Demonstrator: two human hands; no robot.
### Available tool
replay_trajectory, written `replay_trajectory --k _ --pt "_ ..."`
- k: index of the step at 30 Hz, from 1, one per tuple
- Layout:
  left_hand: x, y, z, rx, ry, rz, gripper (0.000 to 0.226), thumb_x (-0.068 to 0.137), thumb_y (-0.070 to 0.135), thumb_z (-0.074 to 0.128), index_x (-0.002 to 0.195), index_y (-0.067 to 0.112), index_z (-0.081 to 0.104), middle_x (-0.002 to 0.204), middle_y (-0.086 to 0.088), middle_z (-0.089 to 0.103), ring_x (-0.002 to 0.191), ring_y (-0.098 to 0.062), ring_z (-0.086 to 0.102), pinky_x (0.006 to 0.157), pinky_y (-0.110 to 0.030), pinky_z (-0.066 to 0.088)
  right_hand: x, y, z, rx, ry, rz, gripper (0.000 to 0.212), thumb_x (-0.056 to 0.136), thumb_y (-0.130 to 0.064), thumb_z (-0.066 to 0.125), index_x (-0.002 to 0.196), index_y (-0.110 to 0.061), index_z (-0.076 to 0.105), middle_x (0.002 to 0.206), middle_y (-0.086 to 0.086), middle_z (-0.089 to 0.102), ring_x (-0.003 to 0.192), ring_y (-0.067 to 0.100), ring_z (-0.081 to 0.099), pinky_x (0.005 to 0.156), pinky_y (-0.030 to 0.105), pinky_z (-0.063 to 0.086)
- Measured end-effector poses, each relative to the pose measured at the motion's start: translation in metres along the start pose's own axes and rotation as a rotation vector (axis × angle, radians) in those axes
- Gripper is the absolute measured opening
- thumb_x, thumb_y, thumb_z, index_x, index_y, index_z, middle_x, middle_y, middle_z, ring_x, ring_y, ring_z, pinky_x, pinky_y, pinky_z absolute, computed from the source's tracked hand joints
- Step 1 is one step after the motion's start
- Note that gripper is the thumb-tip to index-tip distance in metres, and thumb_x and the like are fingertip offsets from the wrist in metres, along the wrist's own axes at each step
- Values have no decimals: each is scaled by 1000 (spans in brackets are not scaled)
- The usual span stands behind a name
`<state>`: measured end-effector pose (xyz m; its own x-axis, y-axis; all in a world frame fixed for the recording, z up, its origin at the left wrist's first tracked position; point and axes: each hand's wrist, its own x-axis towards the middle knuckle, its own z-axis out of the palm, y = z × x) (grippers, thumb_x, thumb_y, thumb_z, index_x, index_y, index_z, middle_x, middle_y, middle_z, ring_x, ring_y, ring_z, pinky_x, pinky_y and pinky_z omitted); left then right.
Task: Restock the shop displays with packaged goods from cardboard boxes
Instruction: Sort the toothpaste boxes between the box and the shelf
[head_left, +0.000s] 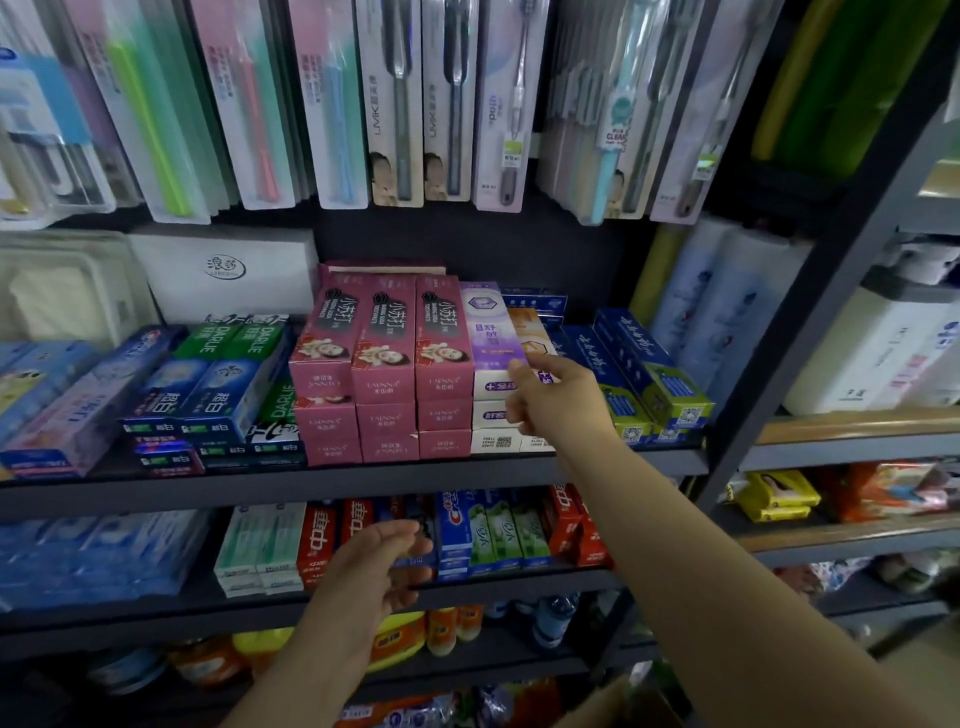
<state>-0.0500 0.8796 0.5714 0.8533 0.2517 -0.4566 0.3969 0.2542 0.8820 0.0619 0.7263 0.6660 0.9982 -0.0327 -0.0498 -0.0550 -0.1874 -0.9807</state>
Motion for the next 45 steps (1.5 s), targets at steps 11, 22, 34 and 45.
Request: replay_trajectory --k 11,22,34,45 --pt "22 -55 54 374 -190 -44 13 97 14 51 95 9 63 92 -13 68 72 -20 60 58 -25 44 -86 102 -100 -20 289 -73 8 93 -27 57 97 -23 64 77 4 66 67 13 61 61 27 49" --pt "47 -241 148 777 -531 -214 12 99 14 48 96 14 60 89 -7 66 73 -19 60 69 -34 48 -220 372 -178 59 625 674 12 92 -29 62 102 -24 61 91 -2 67 81 8 63 63 18 49" --pt "196 -553 177 981 -639 -275 15 96 10 49 89 21 55 92 -5 63 69 -13 56 58 -23 40 -200 725 -108 88 553 1016 21 89 -33 64 106 -22 56 101 -2 63 96 18 62 83 35 52" --pt "318 -799 210 1119 -597 -166 27 95 22 51 118 10 57 112 -8 63 88 -17 52 72 -24 37 -136 972 -60 524 589 1010 61 96 -24 55 146 -5 26 141 16 46 121 27 50 54 8 44"
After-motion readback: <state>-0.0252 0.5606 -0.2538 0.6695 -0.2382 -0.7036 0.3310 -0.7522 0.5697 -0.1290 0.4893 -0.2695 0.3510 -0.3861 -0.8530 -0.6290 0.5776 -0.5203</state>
